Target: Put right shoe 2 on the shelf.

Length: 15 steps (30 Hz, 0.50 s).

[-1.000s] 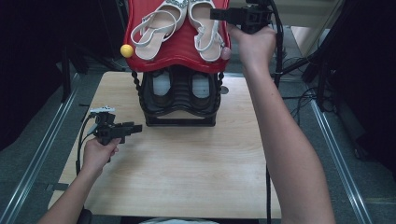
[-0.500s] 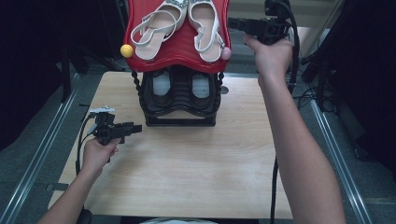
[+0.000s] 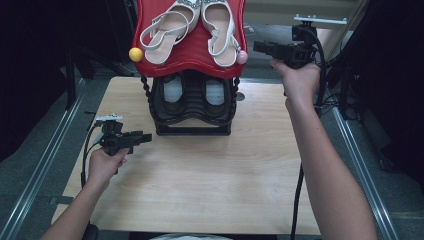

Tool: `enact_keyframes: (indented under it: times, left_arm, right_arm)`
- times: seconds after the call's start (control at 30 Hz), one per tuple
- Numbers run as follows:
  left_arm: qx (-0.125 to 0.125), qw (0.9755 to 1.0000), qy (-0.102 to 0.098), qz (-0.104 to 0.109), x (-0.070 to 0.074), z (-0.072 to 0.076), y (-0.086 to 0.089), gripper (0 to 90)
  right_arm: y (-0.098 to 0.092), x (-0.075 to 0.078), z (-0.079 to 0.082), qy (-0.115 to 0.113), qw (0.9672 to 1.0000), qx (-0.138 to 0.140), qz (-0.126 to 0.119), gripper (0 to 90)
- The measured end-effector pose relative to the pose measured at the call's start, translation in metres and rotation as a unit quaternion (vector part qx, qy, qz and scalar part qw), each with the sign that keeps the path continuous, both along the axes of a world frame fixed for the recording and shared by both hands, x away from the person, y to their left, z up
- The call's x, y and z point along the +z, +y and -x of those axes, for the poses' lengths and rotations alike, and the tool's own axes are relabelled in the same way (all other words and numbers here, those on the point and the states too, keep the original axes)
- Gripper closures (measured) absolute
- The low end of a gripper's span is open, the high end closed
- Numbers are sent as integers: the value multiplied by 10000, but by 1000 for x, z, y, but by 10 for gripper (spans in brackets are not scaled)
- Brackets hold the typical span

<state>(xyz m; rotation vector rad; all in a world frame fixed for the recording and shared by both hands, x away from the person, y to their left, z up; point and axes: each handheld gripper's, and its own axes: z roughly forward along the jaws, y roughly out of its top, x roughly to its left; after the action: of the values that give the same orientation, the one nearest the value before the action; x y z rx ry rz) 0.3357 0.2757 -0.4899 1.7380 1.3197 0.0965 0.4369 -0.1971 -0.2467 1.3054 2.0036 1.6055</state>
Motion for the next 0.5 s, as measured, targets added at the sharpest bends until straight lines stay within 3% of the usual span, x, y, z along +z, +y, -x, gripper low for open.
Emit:
enact_keyframes:
  times: [0.5]
  left_arm:
    - [11,10000,-15,-4,0,0,1,447]
  right_arm:
    - [-16,-48,2,251,9997,4,-34,552]
